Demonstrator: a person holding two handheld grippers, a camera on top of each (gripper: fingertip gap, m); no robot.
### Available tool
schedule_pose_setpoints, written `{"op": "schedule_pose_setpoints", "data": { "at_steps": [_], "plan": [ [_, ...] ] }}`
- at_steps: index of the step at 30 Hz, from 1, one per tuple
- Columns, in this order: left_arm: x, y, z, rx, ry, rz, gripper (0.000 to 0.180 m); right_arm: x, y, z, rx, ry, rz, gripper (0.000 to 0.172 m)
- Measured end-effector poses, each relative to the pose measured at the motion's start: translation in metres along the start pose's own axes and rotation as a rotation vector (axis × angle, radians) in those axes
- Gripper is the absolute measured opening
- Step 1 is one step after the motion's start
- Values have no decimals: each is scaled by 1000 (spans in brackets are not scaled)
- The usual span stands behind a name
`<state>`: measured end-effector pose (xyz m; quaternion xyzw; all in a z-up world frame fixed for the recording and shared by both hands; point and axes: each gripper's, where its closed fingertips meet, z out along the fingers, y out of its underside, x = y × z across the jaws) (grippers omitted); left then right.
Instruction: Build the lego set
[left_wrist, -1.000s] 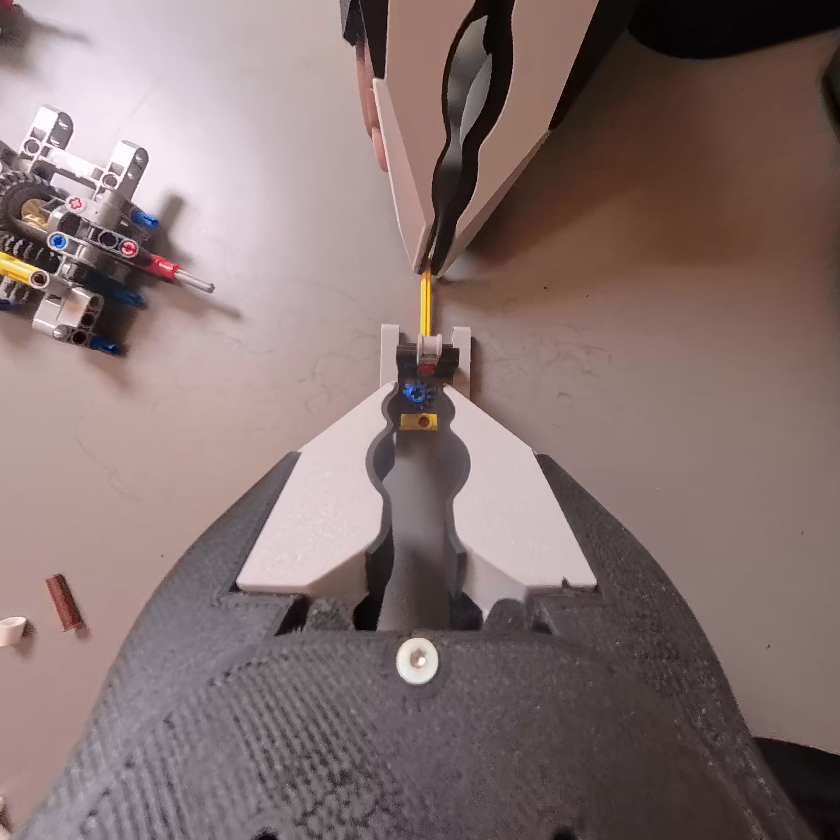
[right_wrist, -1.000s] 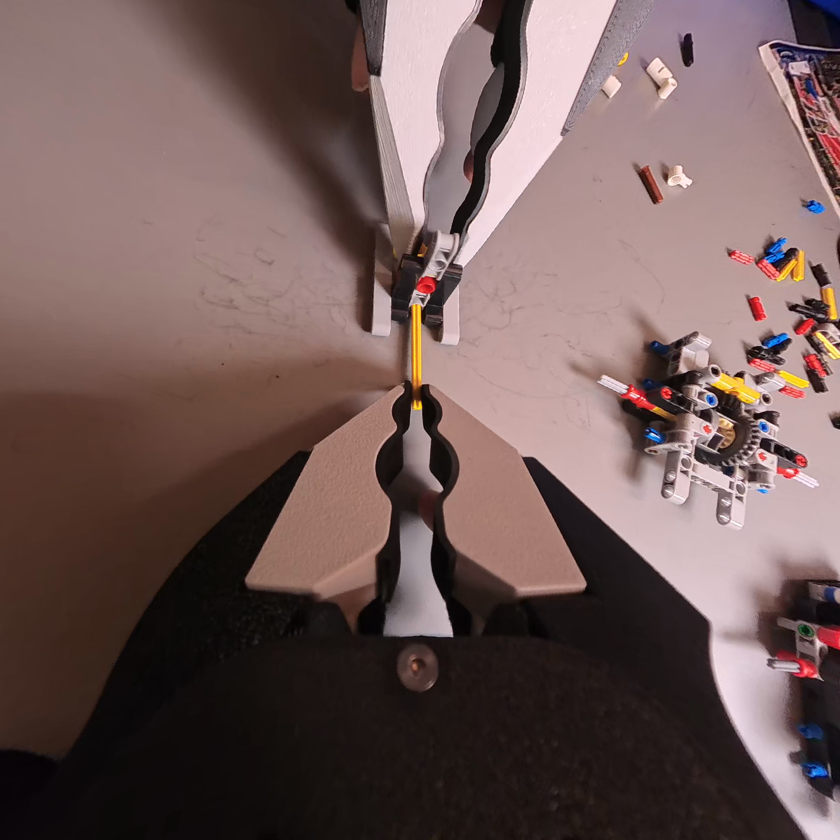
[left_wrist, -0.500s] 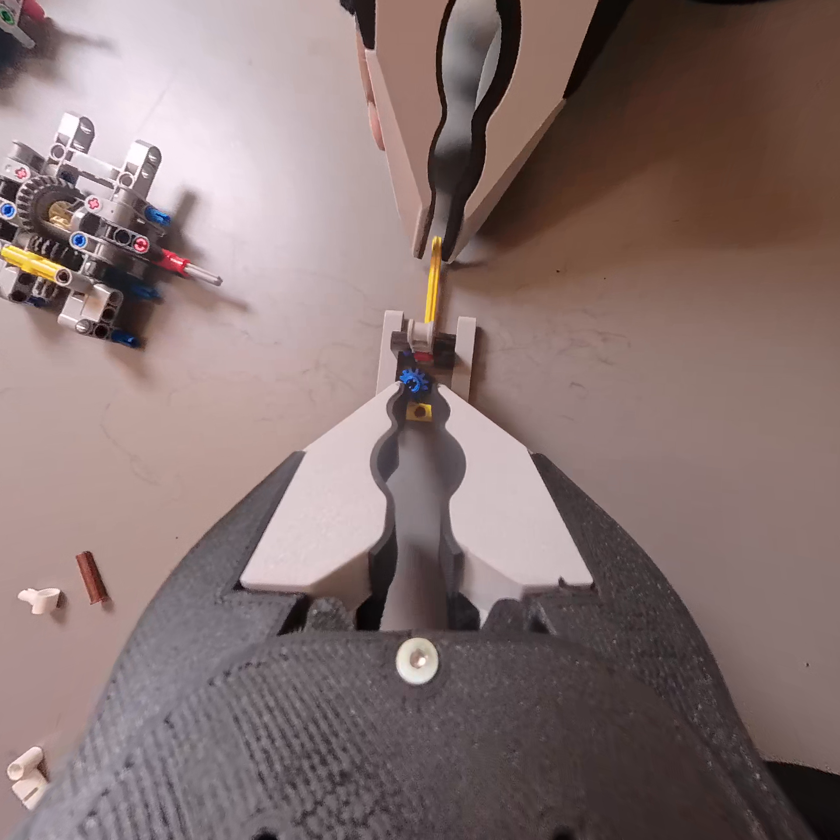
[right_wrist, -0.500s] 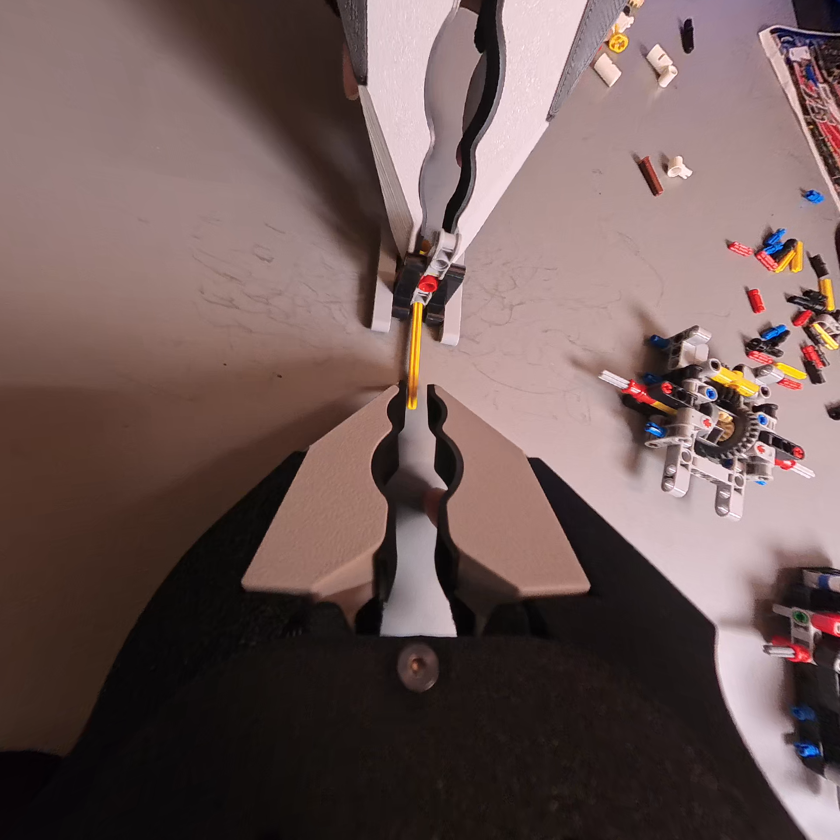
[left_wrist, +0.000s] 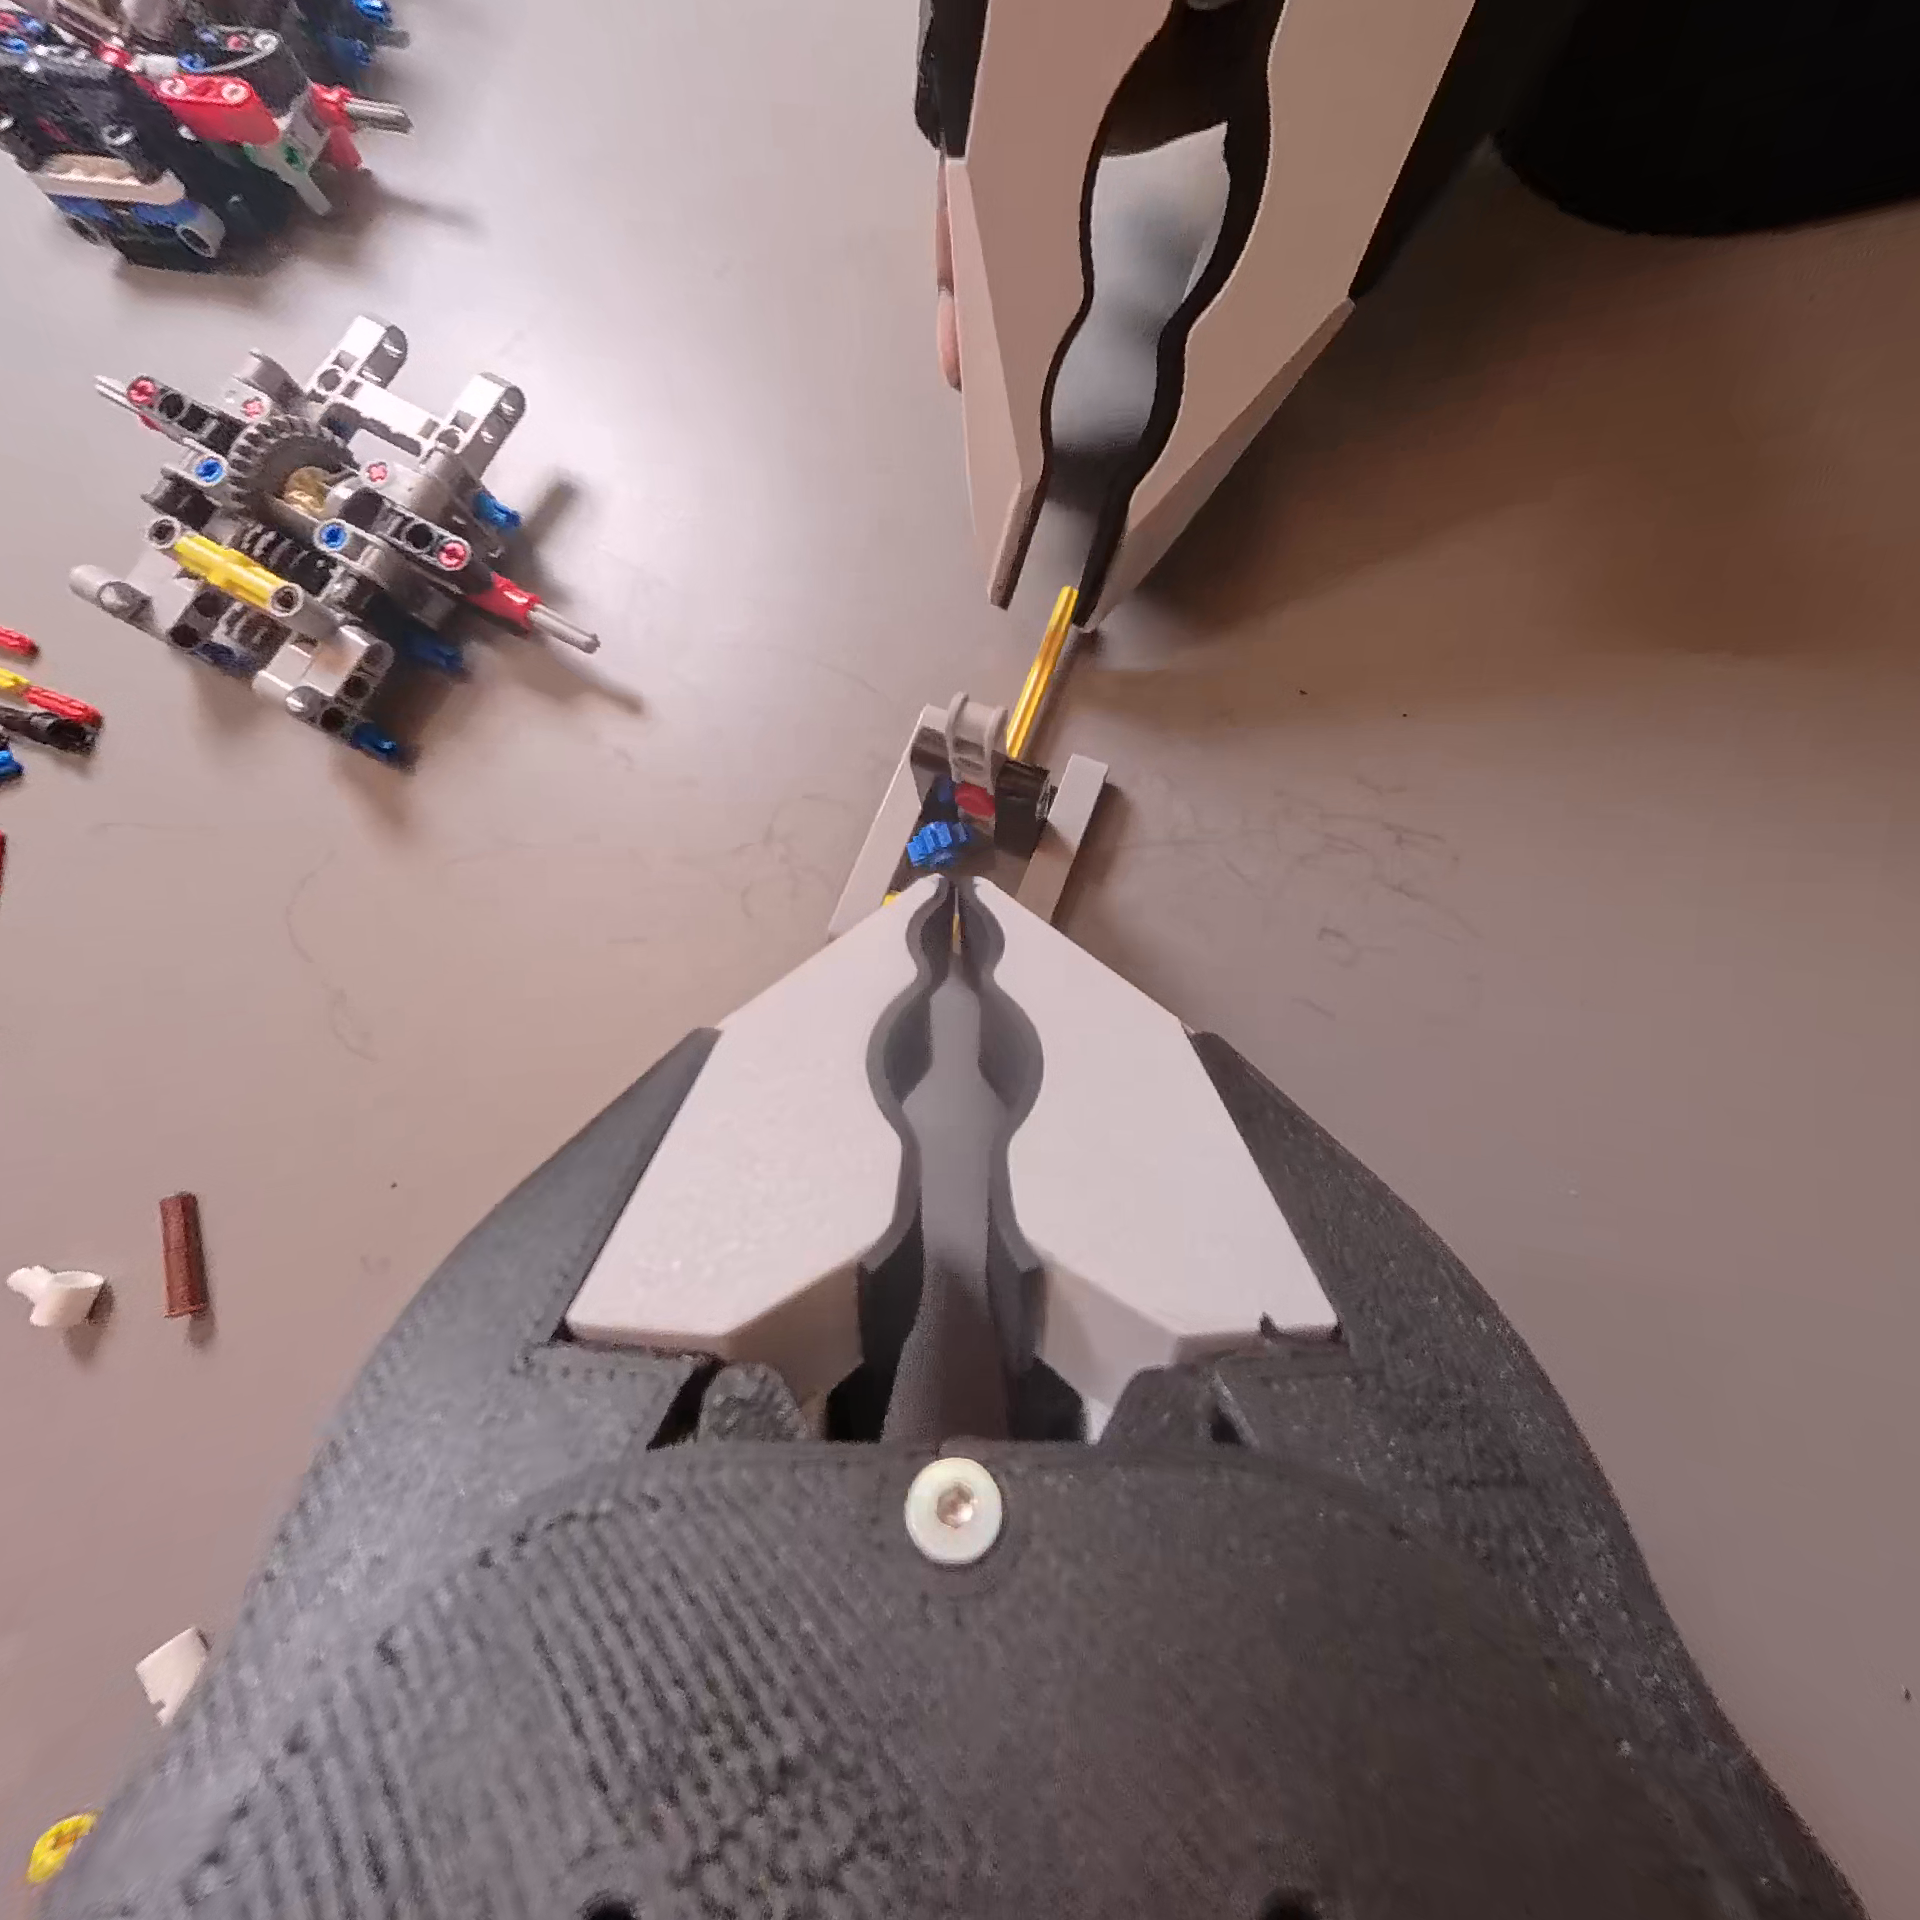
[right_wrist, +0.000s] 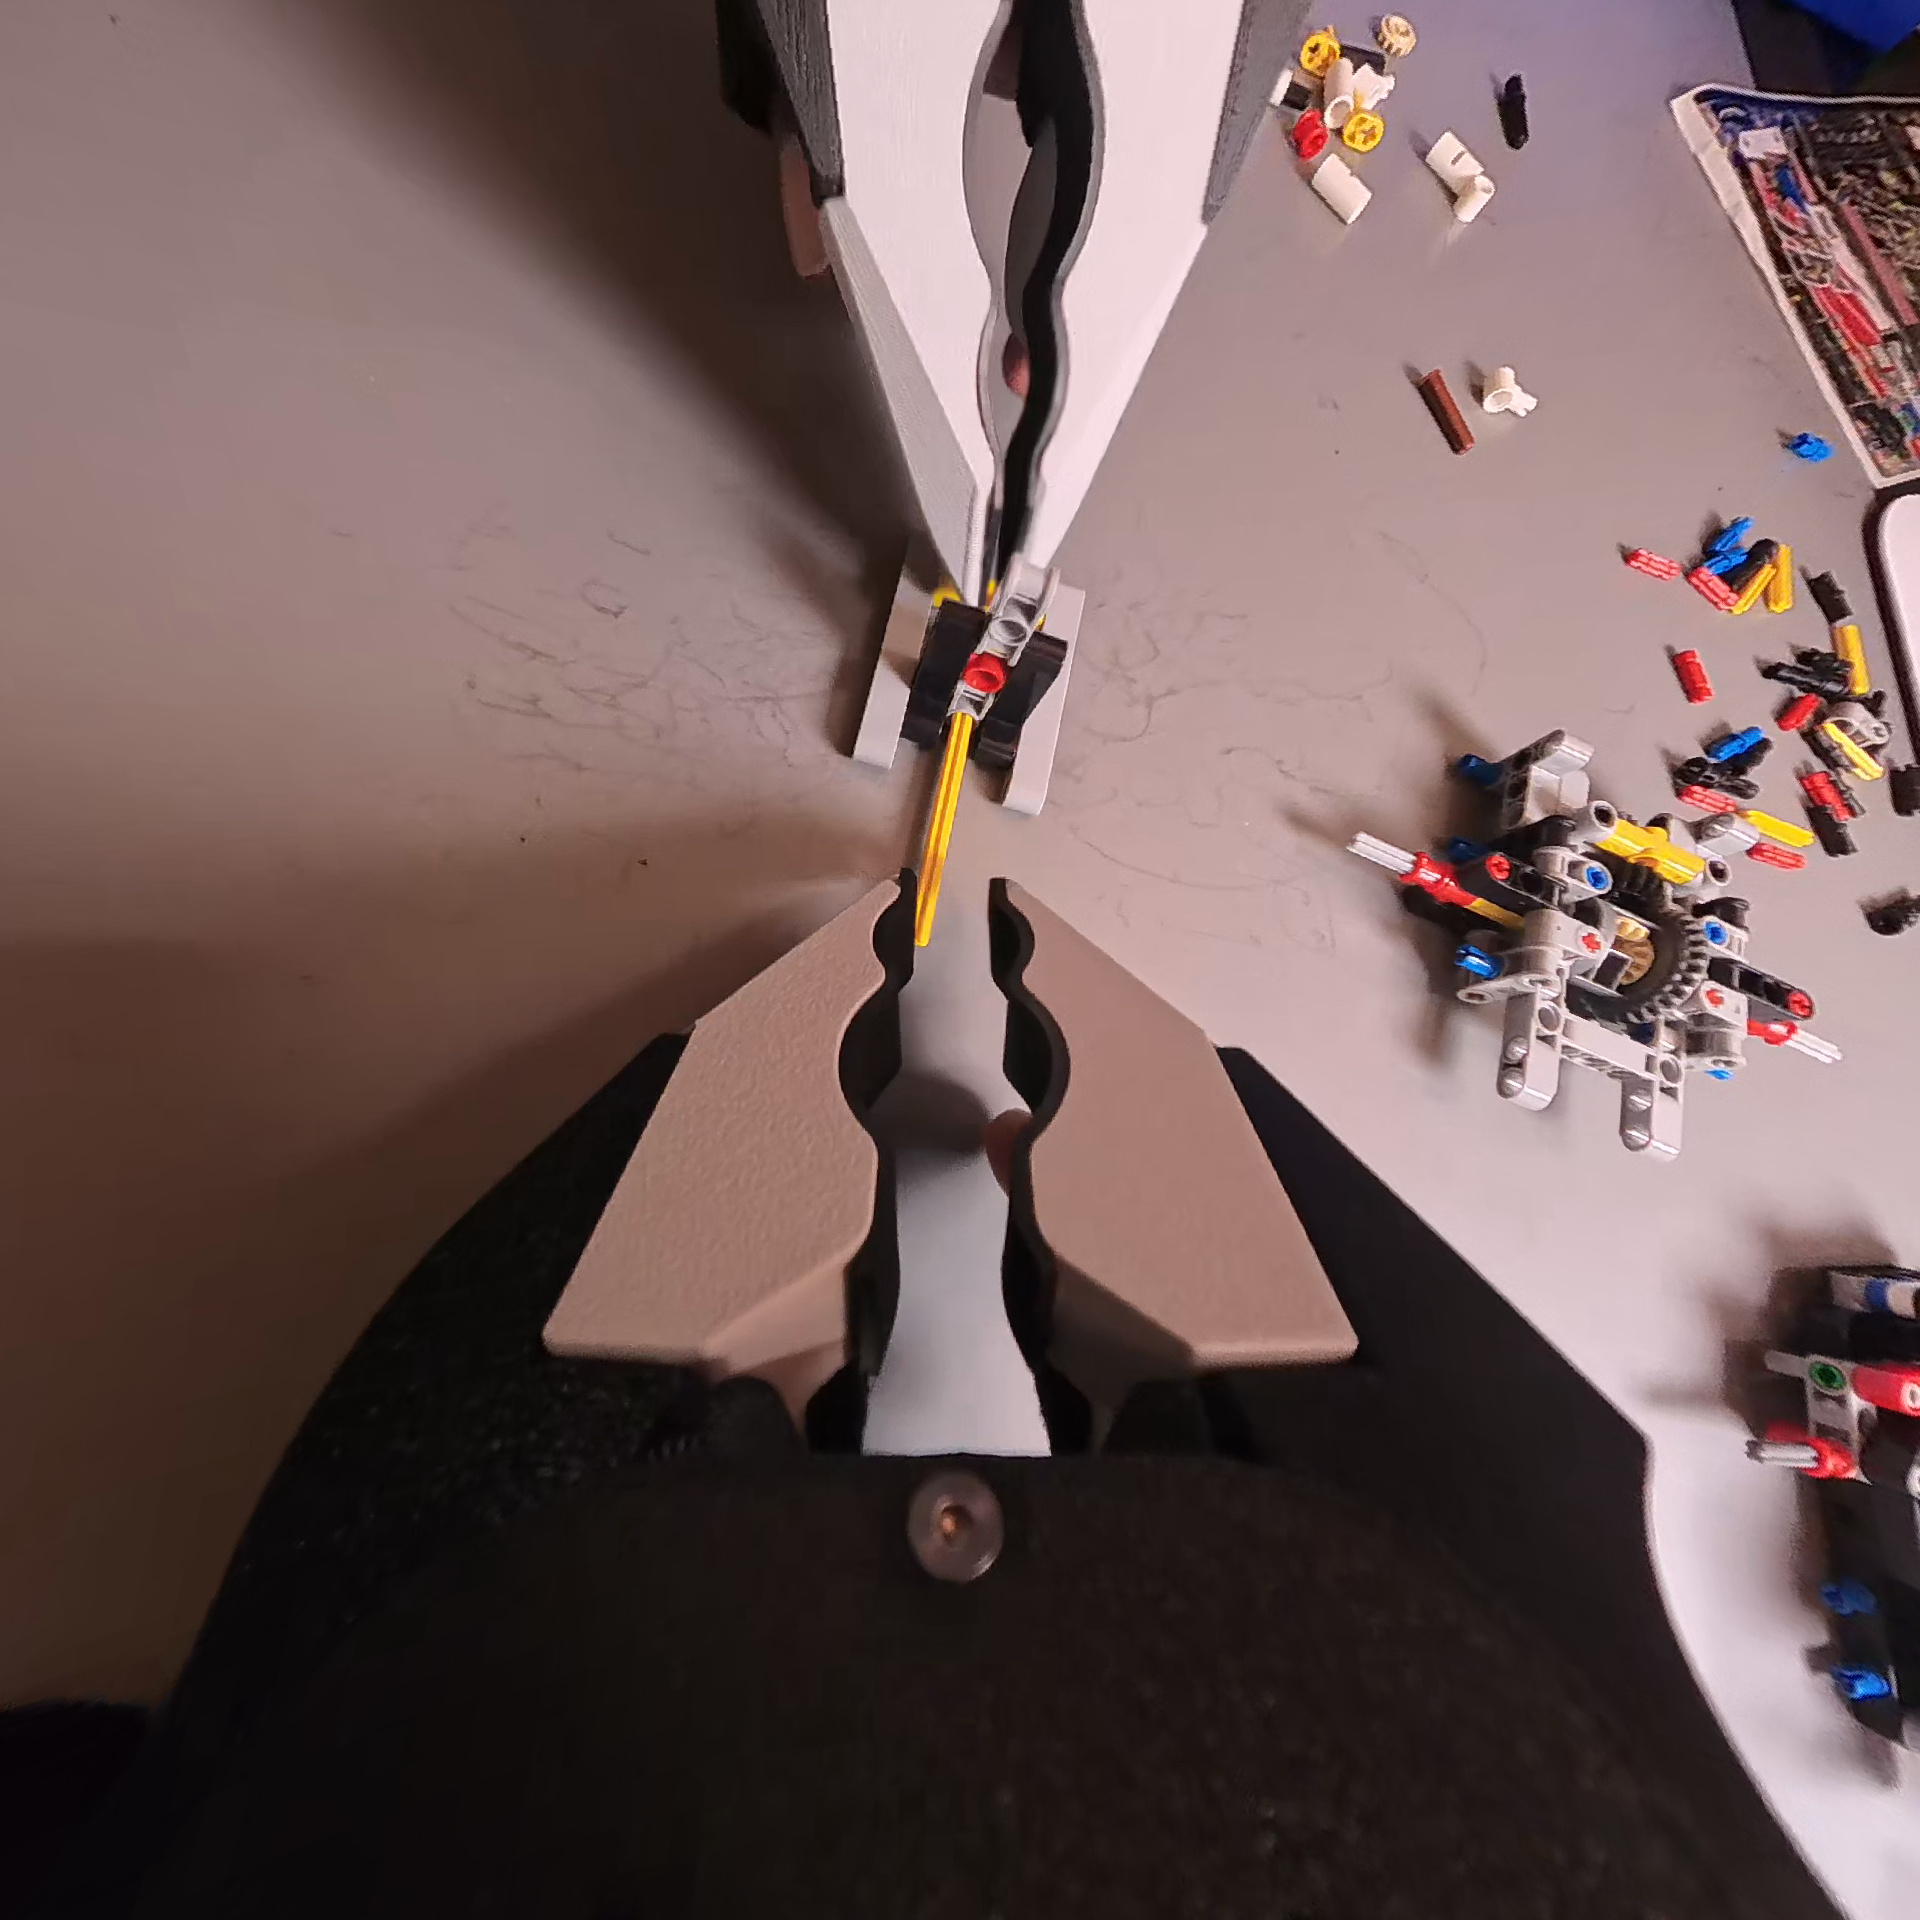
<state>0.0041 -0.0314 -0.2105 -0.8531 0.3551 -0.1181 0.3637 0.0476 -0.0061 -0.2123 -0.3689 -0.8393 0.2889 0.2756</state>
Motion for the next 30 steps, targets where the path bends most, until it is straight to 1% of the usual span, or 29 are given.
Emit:
{"op": "schedule_pose_setpoints", "data": {
  "at_steps": [3, 10, 14, 21, 30],
  "plan": [
    [-3, -2, -1, -4, 4, -12, 8, 1, 0, -1, 0, 4, 2, 12],
    [-2, -5, 10, -11, 29, -32, 11, 0, 4, -1, -18, -1, 2, 13],
    [-4, -5, 11, -6, 25, -38, 11, -3, 5, 0, -47, -8, -16, 13],
    [-4, -5, 11, 13, 10, 35, 9, -3, 6, 3, -68, 4, -33, 9],
    [4, -2, 7, 78, 123, 138, 9, -1, 7, 4, -76, -3, -44, 5]
  ]
}}
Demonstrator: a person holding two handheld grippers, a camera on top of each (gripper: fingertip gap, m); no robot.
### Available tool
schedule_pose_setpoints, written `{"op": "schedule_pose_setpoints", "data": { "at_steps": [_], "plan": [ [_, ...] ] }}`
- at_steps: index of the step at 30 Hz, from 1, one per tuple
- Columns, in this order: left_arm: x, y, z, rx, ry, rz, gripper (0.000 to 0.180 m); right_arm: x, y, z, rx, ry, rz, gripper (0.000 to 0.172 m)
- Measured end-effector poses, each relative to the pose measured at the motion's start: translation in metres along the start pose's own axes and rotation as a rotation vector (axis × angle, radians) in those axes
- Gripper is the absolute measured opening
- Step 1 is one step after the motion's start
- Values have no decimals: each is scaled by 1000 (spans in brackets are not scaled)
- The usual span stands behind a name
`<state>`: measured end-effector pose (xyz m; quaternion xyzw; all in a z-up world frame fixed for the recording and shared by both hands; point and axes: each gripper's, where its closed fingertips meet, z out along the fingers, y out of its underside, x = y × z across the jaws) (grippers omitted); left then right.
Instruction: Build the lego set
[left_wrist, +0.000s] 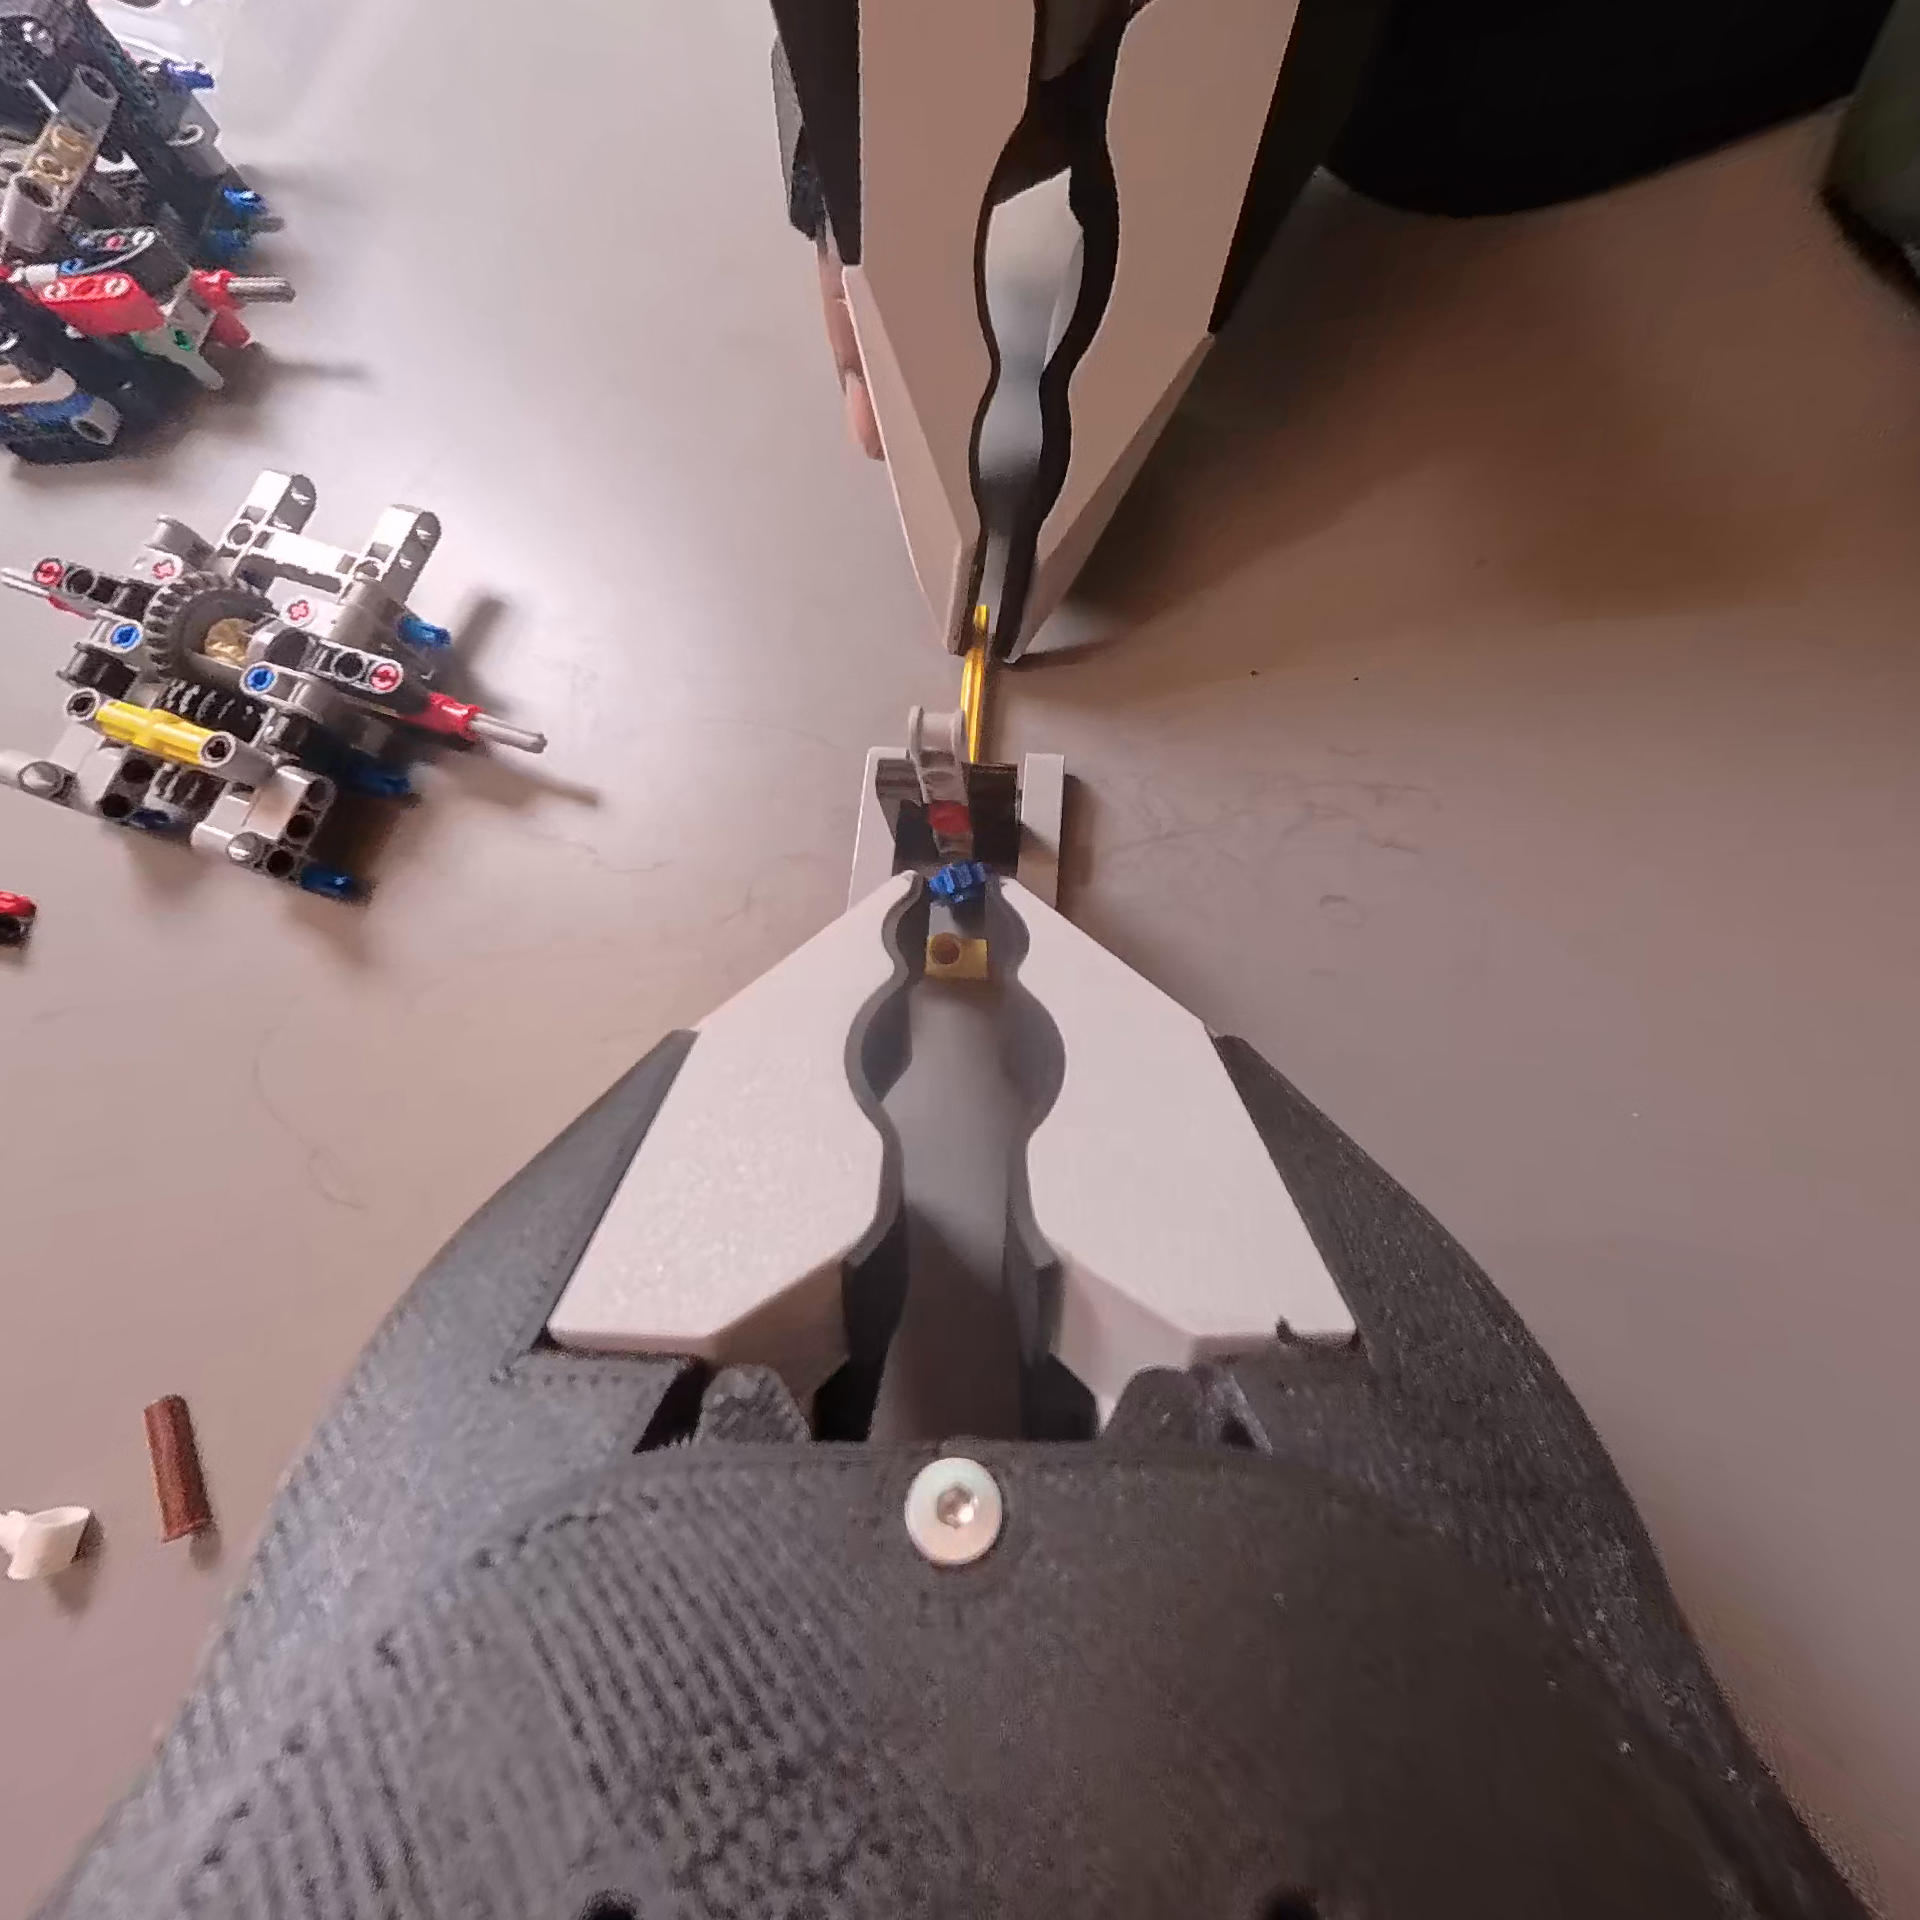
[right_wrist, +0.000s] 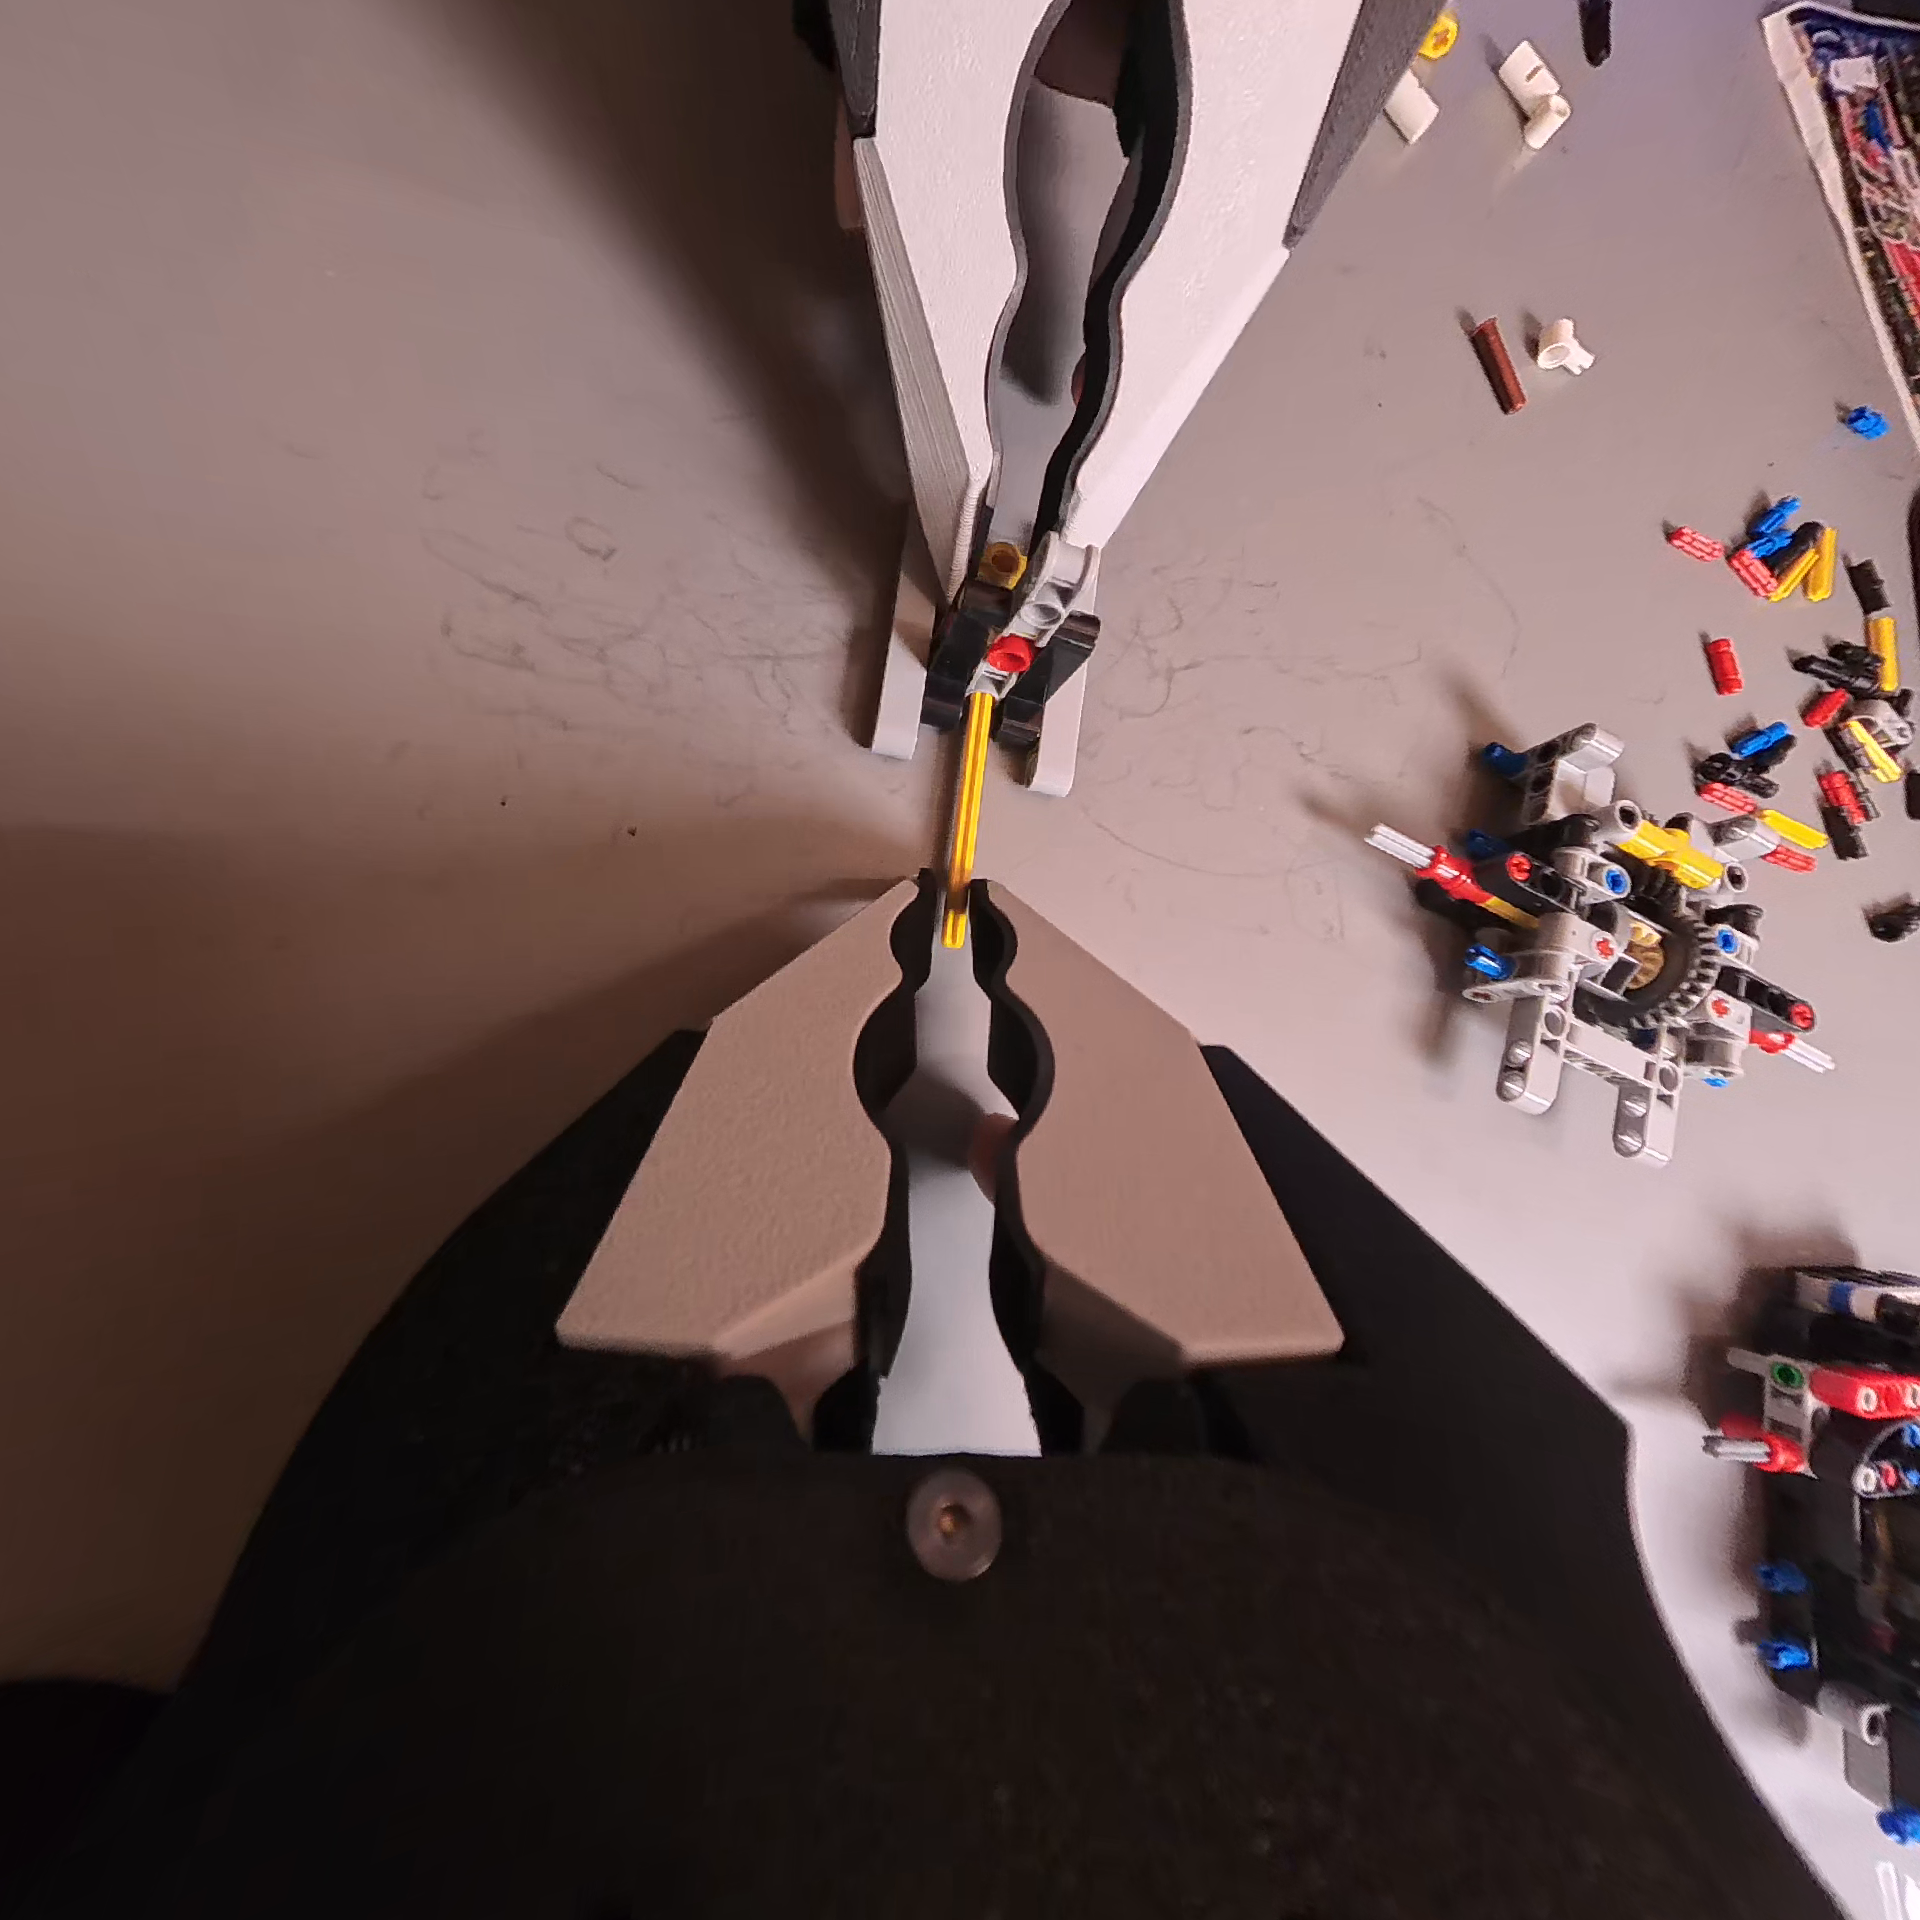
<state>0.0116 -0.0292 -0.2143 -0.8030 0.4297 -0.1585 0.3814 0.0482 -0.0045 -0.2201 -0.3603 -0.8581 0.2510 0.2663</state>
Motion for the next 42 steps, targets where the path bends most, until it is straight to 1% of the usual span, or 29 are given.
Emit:
{"op": "schedule_pose_setpoints", "data": {
  "at_steps": [8, 12, 16, 24, 38, 42],
  "plan": [
    [0, 1, 1, -8, 21, -32, 11, 0, -1, 1, 4, -7, -1, 4],
    [1, -1, -1, -21, 19, -68, 17, 0, -1, 1, 4, -5, -4, 4],
    [1, -2, 0, -64, 5, -92, 17, 0, -1, 1, 3, -4, -6, 4],
    [0, -1, 4, -169, -24, -60, 12, -1, -1, 1, 0, -1, -14, 3],
    [0, 0, 5, -210, -25, -63, 12, -1, -3, 2, 15, 2, -17, 3],
    [0, -1, 5, -166, -13, -40, 11, 1, -2, 1, 30, 7, -6, 2]
  ]
}}
